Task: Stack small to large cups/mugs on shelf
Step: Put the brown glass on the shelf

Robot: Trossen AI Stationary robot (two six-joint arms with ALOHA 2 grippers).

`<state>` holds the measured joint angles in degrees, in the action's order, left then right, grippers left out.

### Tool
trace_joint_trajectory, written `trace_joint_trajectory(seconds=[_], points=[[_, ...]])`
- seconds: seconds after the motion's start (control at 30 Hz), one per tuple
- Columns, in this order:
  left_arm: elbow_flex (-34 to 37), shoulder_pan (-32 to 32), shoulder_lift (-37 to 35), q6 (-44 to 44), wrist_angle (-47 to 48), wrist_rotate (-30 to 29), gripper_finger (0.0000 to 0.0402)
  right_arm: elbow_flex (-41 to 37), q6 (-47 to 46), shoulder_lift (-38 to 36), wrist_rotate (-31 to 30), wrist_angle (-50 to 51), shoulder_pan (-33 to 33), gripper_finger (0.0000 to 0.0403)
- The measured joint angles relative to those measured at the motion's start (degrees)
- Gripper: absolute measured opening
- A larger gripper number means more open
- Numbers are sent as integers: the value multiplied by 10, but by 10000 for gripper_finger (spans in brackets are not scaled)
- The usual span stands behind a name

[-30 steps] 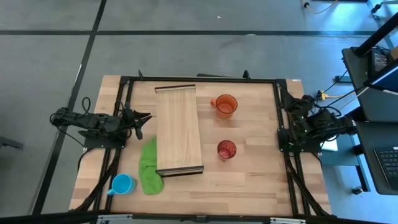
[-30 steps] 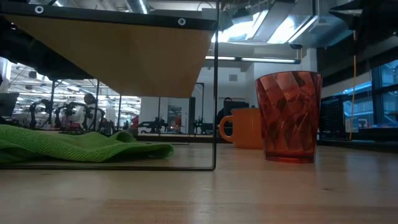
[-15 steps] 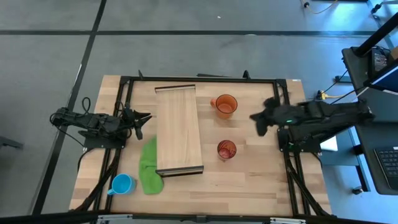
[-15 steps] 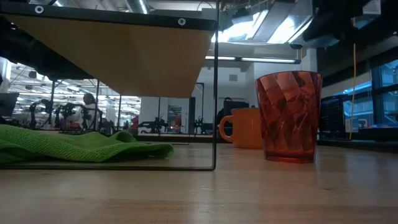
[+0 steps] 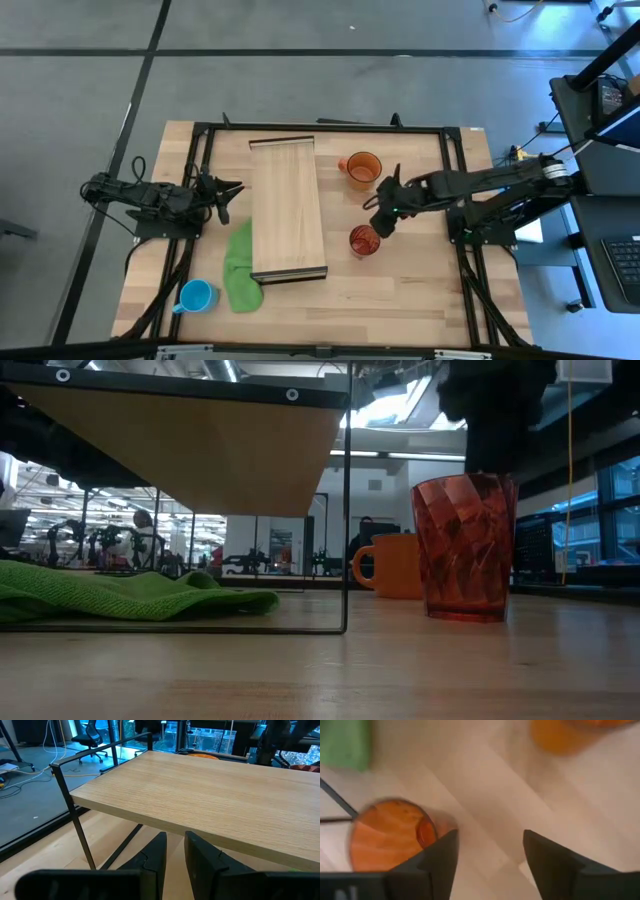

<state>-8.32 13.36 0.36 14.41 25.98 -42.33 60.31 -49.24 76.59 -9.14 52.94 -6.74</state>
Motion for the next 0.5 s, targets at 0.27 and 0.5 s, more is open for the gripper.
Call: trace_joint_trajectory(seconds=[0.27,0.5], points=[[0,0,0,0,0,0,63,-5,0,43,47,-41,0,238],[0,0,0,0,0,0,63,-2,0,63,60,-53,0,239]])
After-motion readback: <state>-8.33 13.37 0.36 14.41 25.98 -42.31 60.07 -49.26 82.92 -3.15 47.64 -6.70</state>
